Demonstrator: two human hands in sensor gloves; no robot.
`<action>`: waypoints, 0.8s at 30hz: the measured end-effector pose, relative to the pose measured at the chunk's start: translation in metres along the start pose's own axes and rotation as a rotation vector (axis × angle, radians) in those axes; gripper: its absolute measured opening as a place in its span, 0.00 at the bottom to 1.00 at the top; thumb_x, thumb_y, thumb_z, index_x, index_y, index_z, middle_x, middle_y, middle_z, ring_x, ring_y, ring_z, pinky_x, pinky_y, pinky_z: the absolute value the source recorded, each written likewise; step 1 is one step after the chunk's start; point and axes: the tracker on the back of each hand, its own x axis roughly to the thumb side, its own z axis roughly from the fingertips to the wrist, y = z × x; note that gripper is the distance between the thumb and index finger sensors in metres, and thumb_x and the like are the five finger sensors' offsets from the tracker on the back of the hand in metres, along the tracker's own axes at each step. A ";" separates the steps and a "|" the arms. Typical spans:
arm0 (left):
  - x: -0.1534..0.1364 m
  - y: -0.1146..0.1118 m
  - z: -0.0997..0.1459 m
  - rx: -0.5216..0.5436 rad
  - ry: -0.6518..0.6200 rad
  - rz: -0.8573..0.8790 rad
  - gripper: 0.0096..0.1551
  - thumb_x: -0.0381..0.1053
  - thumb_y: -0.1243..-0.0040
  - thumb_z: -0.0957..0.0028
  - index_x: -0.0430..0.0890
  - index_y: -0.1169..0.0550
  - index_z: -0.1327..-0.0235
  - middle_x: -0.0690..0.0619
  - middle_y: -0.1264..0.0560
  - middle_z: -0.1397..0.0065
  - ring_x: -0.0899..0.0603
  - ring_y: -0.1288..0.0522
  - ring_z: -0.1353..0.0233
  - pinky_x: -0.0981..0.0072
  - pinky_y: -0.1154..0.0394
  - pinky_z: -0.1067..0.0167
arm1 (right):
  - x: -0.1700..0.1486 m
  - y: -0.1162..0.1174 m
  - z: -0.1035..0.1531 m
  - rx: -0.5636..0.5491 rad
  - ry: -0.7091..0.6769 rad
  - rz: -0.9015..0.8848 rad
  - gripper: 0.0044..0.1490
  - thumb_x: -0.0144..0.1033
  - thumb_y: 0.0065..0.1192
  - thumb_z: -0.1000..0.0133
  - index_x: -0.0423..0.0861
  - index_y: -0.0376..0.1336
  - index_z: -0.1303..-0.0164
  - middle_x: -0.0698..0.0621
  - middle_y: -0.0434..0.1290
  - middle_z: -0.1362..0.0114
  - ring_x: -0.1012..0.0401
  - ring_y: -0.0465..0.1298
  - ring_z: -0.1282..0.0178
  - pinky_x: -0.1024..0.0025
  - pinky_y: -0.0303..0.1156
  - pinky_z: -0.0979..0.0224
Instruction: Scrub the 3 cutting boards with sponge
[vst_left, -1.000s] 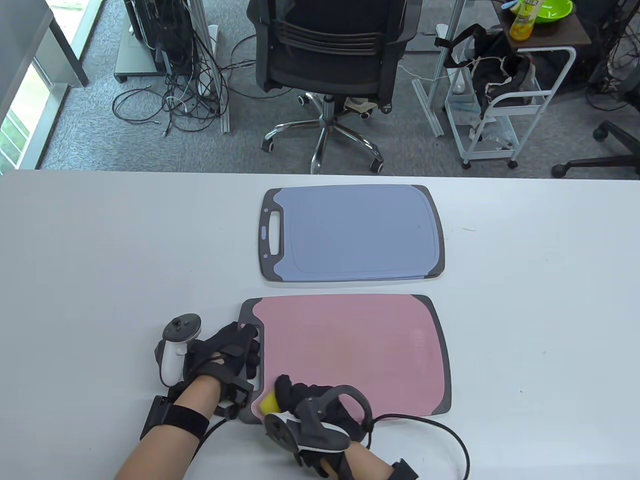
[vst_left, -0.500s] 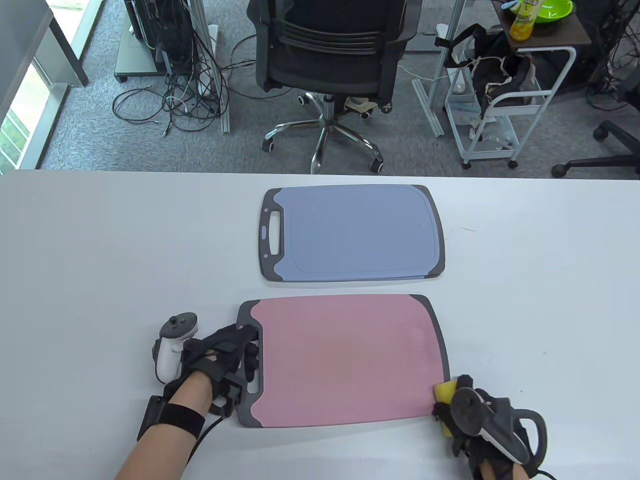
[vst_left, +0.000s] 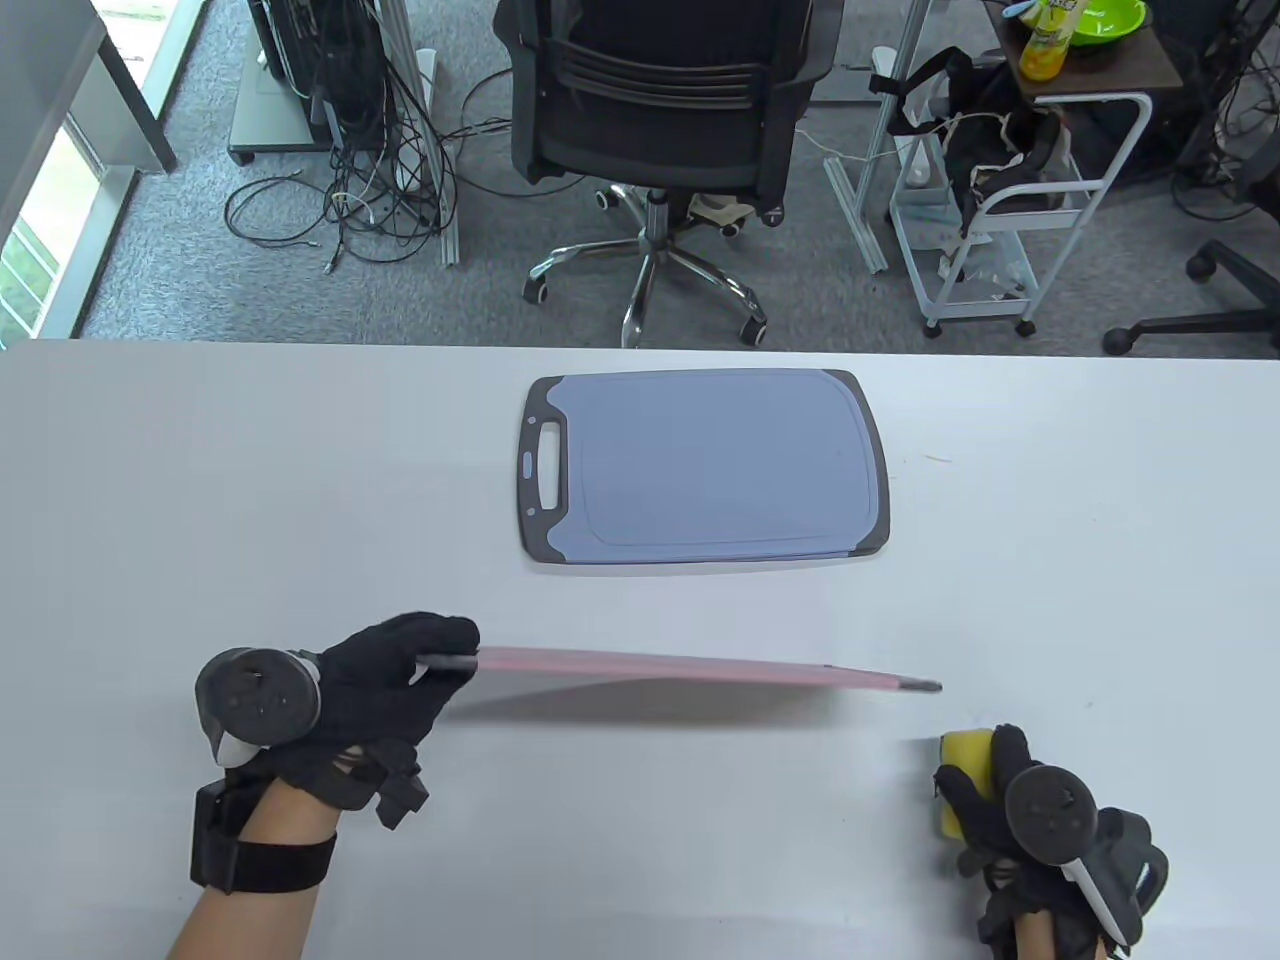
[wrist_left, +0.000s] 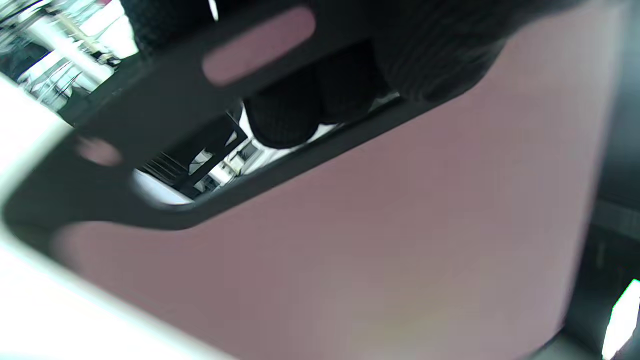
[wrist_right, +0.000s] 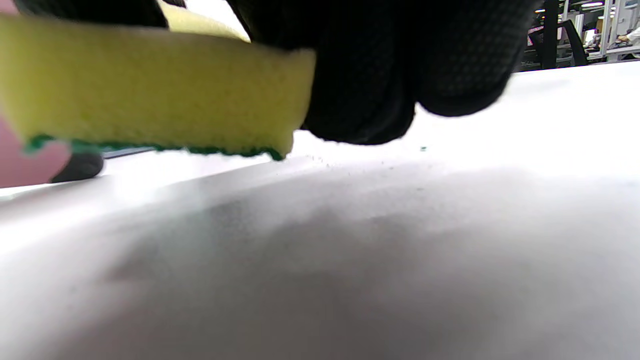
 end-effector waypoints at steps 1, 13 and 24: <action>-0.001 -0.006 0.004 -0.041 -0.020 -0.043 0.22 0.57 0.30 0.49 0.59 0.20 0.42 0.61 0.16 0.38 0.48 0.14 0.31 0.43 0.20 0.31 | -0.001 0.000 0.000 -0.004 0.000 -0.003 0.52 0.64 0.60 0.48 0.39 0.58 0.23 0.46 0.75 0.42 0.56 0.79 0.53 0.55 0.76 0.44; 0.033 -0.096 0.019 -0.153 -0.242 -0.674 0.24 0.50 0.37 0.40 0.53 0.33 0.34 0.57 0.27 0.32 0.45 0.27 0.21 0.41 0.32 0.24 | 0.001 -0.011 0.000 -0.116 -0.012 -0.090 0.52 0.64 0.60 0.48 0.38 0.59 0.24 0.46 0.75 0.42 0.55 0.79 0.53 0.54 0.76 0.44; 0.016 -0.113 0.013 -0.152 -0.271 -0.559 0.26 0.56 0.36 0.39 0.56 0.35 0.33 0.61 0.29 0.31 0.48 0.30 0.20 0.46 0.36 0.21 | 0.167 -0.013 -0.023 -0.049 -0.337 -0.020 0.52 0.63 0.59 0.46 0.39 0.57 0.22 0.45 0.74 0.38 0.54 0.79 0.49 0.53 0.75 0.42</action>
